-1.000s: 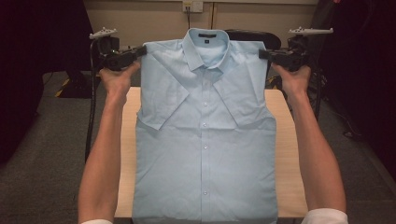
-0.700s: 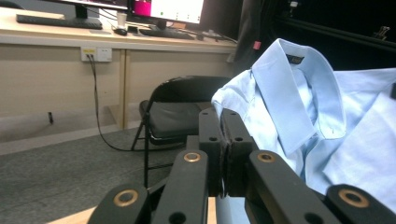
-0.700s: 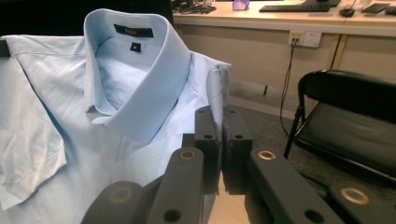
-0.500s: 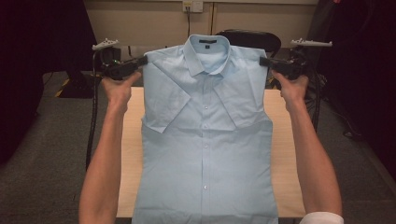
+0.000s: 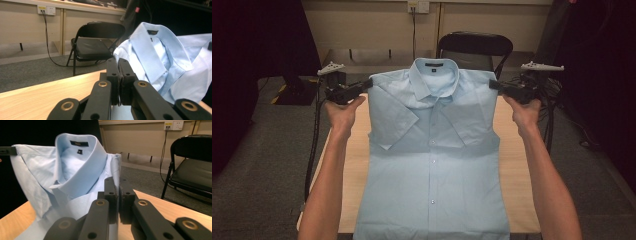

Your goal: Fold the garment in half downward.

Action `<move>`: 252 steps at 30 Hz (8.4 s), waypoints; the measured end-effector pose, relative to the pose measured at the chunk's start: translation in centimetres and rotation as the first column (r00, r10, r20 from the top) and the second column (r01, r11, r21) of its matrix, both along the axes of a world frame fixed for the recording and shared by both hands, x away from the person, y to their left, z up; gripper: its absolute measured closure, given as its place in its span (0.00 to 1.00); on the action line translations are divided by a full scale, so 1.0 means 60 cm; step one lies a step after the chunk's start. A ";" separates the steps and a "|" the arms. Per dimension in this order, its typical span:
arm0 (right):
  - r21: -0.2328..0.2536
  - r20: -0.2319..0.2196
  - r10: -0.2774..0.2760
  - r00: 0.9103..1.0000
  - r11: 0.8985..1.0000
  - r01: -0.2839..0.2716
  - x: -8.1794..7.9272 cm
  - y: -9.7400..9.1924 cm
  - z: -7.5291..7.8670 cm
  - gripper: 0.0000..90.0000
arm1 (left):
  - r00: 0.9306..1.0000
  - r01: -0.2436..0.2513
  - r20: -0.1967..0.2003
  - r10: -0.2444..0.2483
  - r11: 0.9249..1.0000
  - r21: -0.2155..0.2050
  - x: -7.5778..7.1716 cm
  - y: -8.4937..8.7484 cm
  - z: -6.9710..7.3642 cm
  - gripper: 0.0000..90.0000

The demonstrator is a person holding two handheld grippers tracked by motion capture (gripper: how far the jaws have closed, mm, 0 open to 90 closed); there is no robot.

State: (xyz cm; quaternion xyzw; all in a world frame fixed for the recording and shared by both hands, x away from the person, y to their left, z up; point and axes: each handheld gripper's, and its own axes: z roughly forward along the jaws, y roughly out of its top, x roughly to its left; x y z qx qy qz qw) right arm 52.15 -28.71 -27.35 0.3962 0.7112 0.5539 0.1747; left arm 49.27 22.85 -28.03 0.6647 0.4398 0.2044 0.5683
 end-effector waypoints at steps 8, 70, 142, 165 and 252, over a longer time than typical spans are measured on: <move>0.005 0.009 0.005 1.000 1.000 -0.005 -0.046 -0.007 -0.012 0.97 | 1.000 0.017 -0.001 -0.017 1.000 0.001 -0.036 -0.007 -0.024 0.99; -0.048 -0.267 0.035 0.963 0.998 -0.049 -0.268 -0.049 -0.305 0.97 | 0.961 0.119 -0.263 -0.088 0.988 0.102 -0.177 0.025 -0.276 0.99; -0.188 -0.329 -0.017 0.944 0.981 -0.048 -0.185 0.012 -0.362 0.55 | 0.931 0.175 -0.351 -0.099 0.966 0.192 -0.184 -0.033 -0.355 0.65; -0.170 -0.337 -0.052 0.940 0.985 -0.007 -0.115 0.023 -0.363 0.55 | 0.943 0.087 -0.331 -0.021 0.979 0.184 -0.108 -0.036 -0.359 0.62; -0.156 -0.243 0.049 0.969 0.984 -0.089 -0.008 0.145 -0.248 0.97 | 0.953 0.220 -0.240 -0.183 0.965 0.140 0.019 -0.195 -0.229 0.95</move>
